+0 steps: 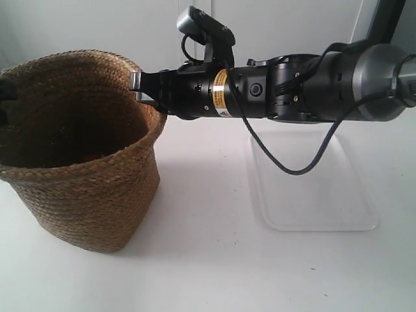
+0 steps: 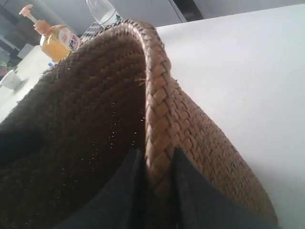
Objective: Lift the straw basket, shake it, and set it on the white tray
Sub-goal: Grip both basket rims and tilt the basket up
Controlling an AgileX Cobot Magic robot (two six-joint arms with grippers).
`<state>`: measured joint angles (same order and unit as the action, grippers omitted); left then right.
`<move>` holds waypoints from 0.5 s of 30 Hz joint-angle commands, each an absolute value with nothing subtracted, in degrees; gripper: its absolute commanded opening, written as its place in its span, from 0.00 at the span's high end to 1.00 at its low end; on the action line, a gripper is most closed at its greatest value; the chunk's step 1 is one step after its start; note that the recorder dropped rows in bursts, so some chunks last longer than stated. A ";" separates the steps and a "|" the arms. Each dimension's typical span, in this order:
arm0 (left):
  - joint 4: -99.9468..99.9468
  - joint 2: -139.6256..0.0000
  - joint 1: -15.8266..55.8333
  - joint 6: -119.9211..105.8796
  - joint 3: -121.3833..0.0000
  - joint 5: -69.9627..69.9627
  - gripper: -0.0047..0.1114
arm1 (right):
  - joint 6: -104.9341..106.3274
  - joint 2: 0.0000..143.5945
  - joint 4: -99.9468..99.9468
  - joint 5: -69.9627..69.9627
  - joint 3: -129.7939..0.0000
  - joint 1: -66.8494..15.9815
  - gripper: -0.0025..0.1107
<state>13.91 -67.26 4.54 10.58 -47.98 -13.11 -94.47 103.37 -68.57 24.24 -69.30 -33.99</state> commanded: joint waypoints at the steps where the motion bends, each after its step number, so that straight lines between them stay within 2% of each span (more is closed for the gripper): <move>1: 14.26 -67.34 12.86 5.27 -44.42 -8.74 0.96 | -92.64 103.56 -73.42 21.11 -67.10 -34.14 0.98; 6: 14.13 -65.20 24.16 3.65 -36.22 6.85 0.96 | -88.17 97.28 -75.20 18.36 -62.40 -34.14 0.98; 11: 11.34 -55.09 33.53 -0.78 -28.20 24.70 0.96 | -82.66 80.16 -75.20 3.01 -54.91 -35.92 0.98; 15: 12.33 -45.51 39.20 -4.57 -25.61 21.94 0.96 | -81.16 64.10 -75.20 -2.46 -48.24 -39.65 0.98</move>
<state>14.15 -51.40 35.58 0.00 -27.12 23.08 -84.12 73.58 -73.51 0.00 -52.23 -37.24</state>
